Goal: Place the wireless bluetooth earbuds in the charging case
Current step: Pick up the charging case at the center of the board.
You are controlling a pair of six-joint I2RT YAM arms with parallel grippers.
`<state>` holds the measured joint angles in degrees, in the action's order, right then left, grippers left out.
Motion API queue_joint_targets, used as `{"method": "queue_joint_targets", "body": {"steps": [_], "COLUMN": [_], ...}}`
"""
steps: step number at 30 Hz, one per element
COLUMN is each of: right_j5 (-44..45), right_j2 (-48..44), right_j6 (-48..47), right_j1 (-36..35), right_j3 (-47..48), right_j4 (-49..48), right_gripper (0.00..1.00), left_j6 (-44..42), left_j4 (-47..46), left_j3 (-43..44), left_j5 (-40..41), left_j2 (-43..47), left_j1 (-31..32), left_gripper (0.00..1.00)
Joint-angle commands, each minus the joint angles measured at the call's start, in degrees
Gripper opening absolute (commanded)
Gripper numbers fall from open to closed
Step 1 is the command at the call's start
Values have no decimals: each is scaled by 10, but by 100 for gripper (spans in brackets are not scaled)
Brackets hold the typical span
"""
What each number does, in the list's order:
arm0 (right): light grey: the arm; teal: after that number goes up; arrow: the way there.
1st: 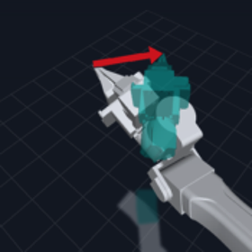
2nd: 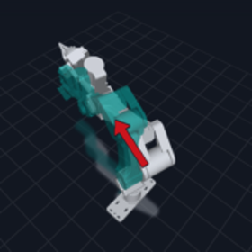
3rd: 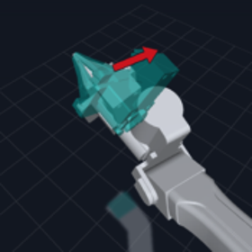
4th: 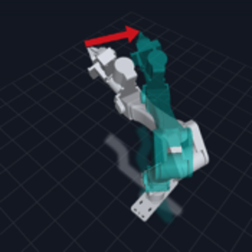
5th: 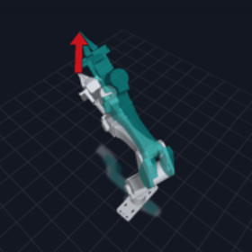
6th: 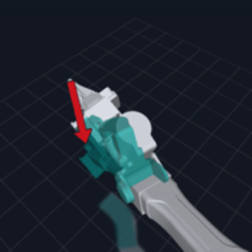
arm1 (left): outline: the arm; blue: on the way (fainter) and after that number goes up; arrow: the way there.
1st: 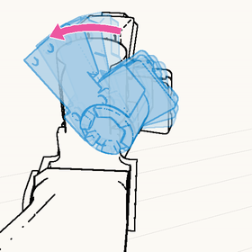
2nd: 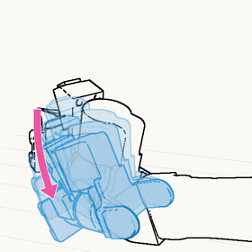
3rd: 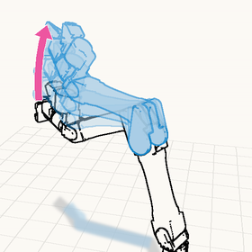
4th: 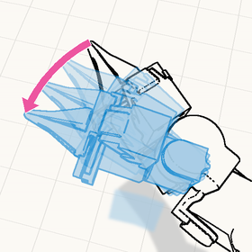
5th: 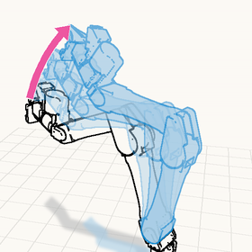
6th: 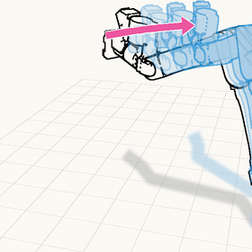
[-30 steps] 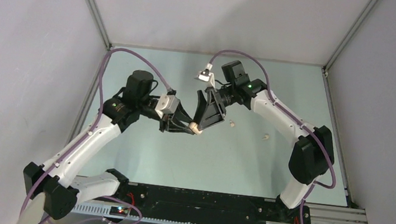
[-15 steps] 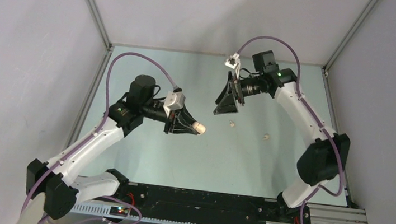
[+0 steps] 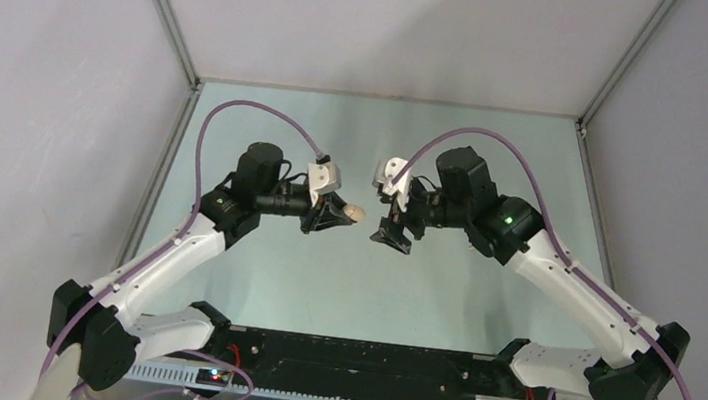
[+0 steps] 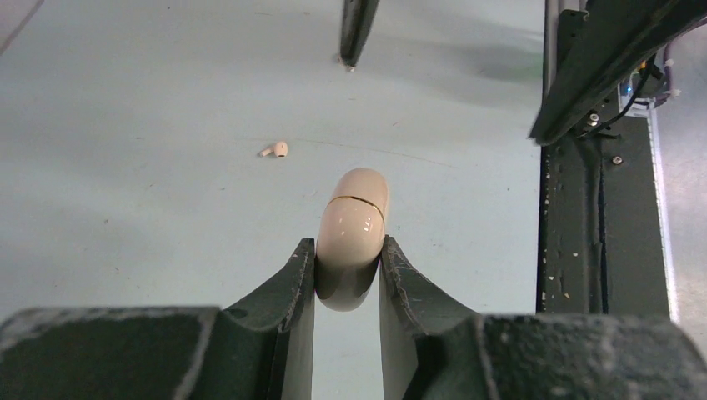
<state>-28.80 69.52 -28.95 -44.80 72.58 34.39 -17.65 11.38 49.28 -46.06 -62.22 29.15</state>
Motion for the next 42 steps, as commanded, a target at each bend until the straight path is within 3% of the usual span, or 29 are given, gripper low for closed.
{"method": "queue_joint_targets", "body": {"steps": [1,9,22,26,29,32,34,35,36,37,39,41,42], "right_j5": [31,-14,-41,-40,-35,-29,-28,-28,-27,-25,-27,-30,-31], "right_j2": [27,61,92,93,94,94,91,90,86,83,73,58,49], "right_j6": [3,-14,-45,-49,-57,-60,-58,-57,-56,-56,-45,-28,-21], "right_j1": [-10,-20,-31,-33,-35,-38,-38,-37,-36,-35,-31,-20,-12], "right_j3": [-7,3,15,15,14,14,14,15,14,15,14,14,15], "right_j4": [-83,-97,-72,-72,-68,-64,-62,-60,-60,-58,-59,-66,-69], "right_gripper": [76,71,45,33,16,5,4,4,3,3,2,2,0], "left_j6": [-24,-38,-57,-63,-68,-69,-67,-67,-68,-70,-71,-63,-56], "left_j4": [-21,-10,14,19,21,21,22,24,25,30,35,33,24], "left_j3": [-5,-4,2,3,2,3,6,8,10,14,19,24,25], "left_j5": [16,10,-7,-9,-6,-5,-5,-7,-7,-6,-3,-2,-5], "left_j2": [8,6,4,4,4,4,7,8,11,12,21,29,32], "left_j1": [11,20,31,33,33,35,34,34,33,33,26,13,6], "left_gripper": [0,0,0,0,0,0,10,27,37,58,81,96,98]}}
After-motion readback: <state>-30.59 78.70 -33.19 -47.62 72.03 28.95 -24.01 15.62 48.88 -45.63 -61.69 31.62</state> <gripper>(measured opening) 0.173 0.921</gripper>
